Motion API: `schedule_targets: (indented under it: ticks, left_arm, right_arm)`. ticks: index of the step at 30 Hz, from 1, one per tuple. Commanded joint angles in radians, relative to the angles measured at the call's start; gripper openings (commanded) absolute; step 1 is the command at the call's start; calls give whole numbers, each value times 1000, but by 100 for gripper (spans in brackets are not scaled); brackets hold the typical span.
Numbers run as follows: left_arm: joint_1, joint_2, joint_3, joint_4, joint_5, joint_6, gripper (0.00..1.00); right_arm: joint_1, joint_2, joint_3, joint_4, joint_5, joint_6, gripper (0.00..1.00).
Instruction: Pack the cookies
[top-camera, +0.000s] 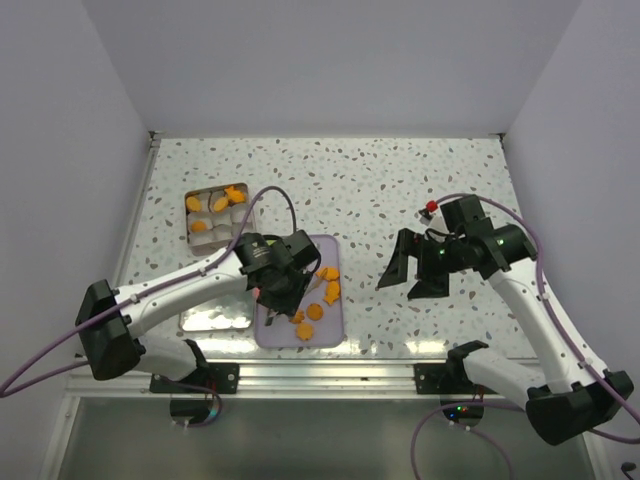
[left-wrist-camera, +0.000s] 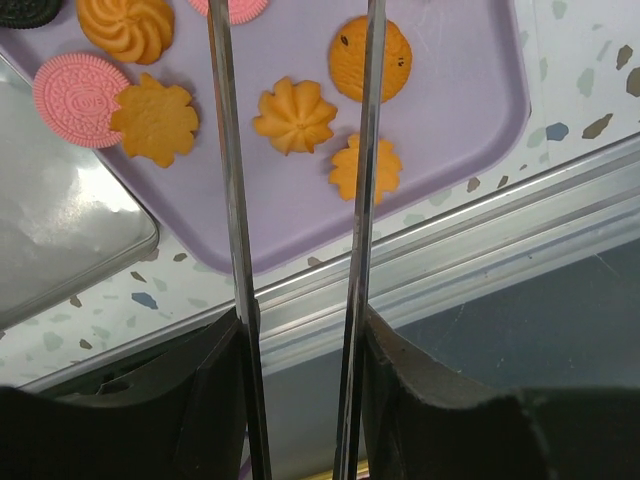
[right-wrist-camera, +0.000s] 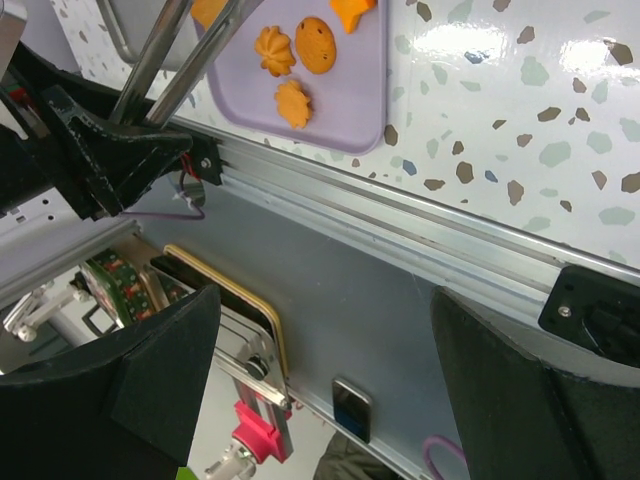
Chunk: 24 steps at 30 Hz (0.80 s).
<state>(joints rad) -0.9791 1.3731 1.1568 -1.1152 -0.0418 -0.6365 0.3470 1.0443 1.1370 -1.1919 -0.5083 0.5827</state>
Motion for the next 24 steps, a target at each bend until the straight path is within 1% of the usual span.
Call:
schedule_targets:
  ticks: [1,11,20,24]
  left_arm:
    - [-7,7,9,32,-44,-9,47]
    - [-16,80,18,9,-67,41,47]
    - [-18,96,29,34,-52,110,47]
    - [-20,77,38,25,-55,147,47]
  right_arm:
    - [3,-29,-11,-12,14,-15,89]
    - [3,-36,-14,-18,21,-11,89]
    - [1,-30,-14,-9,20,-1,89]
    - [1,-29,-20,-9,24,-3,89]
